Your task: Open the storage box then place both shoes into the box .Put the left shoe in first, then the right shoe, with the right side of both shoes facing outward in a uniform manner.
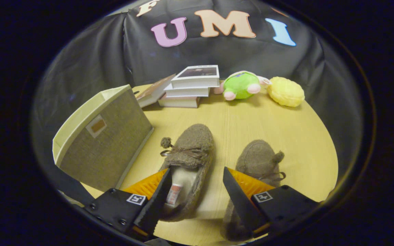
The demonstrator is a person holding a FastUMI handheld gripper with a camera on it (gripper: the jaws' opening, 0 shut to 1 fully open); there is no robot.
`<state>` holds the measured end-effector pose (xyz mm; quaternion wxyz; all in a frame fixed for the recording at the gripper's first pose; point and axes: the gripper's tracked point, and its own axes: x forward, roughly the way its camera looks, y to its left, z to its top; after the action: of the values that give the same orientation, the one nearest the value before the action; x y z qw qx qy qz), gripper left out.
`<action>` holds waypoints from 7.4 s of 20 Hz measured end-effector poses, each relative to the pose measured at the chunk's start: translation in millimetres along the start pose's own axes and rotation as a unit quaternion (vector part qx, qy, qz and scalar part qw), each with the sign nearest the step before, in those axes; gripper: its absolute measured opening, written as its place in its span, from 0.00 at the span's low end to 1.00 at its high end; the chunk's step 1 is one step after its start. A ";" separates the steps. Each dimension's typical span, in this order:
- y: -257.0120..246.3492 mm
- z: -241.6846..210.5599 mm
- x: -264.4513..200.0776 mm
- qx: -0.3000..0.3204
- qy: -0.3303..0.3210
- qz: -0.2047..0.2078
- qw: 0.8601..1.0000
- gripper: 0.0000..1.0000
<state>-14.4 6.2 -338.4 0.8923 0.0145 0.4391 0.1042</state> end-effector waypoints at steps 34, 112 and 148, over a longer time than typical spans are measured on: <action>72.6 103.7 -79.8 0.209 -0.007 -0.025 0.978 0.04; -63.4 61.1 -98.1 -0.076 -0.045 -0.119 0.989 1.00; -120.9 -35.0 -50.3 0.135 0.106 -0.123 0.977 0.04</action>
<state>-50.8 -124.3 -334.8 0.8365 0.0698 0.5394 -0.0661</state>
